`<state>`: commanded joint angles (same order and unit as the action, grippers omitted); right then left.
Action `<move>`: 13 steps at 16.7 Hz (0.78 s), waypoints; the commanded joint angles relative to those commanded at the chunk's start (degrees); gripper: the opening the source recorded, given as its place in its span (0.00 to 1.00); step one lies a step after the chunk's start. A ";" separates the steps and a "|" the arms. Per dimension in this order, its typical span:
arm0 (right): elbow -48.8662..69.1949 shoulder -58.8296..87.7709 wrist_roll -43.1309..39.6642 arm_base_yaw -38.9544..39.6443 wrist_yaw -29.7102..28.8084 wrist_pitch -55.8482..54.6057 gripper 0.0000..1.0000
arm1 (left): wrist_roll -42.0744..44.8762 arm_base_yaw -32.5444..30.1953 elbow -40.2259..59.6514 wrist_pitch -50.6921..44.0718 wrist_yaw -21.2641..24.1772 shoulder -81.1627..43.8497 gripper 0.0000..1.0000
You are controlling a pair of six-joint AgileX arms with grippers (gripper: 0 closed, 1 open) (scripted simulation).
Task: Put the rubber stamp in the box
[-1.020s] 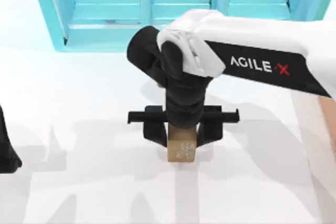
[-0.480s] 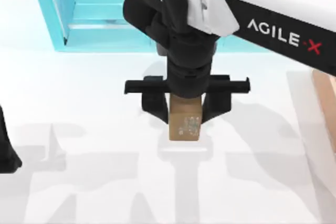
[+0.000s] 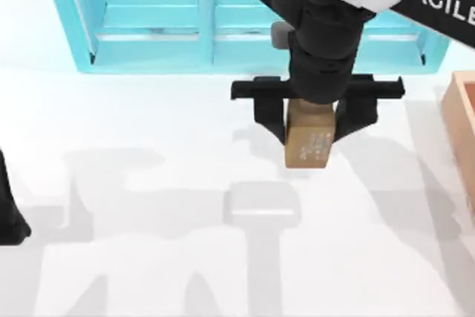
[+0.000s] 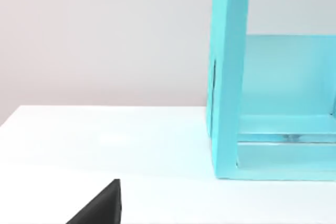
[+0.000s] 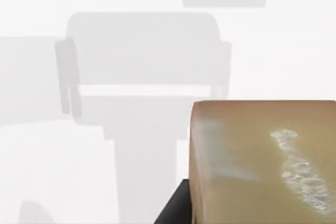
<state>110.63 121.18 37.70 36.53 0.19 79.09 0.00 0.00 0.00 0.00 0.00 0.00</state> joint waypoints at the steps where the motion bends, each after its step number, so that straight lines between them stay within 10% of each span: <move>1: -1.07 -1.10 -3.56 -3.49 0.00 0.15 0.00 | 0.00 0.00 0.00 0.00 0.00 0.00 1.00; 13: -17.47 -17.58 -52.70 -52.28 -0.39 0.88 0.00 | 0.00 0.00 0.00 0.00 0.00 0.00 1.00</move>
<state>93.16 103.60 -15.01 -15.75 -0.20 79.98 0.00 0.00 0.00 0.00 0.00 0.00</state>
